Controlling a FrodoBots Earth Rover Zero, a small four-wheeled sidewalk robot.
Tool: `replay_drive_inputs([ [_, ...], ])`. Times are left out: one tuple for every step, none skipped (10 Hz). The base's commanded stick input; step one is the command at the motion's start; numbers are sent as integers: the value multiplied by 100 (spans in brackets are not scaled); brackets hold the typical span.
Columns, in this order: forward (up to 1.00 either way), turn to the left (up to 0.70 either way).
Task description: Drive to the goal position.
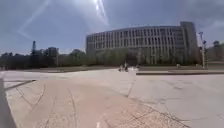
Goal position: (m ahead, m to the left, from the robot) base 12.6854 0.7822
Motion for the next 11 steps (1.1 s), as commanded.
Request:
replay_drive_inputs([
  [50,0],
  [50,0],
  [50,0],
  [50,0],
  [50,0],
  [50,0],
  [50,0],
  [50,0],
  [50,0],
  [50,0],
  [50,0],
])
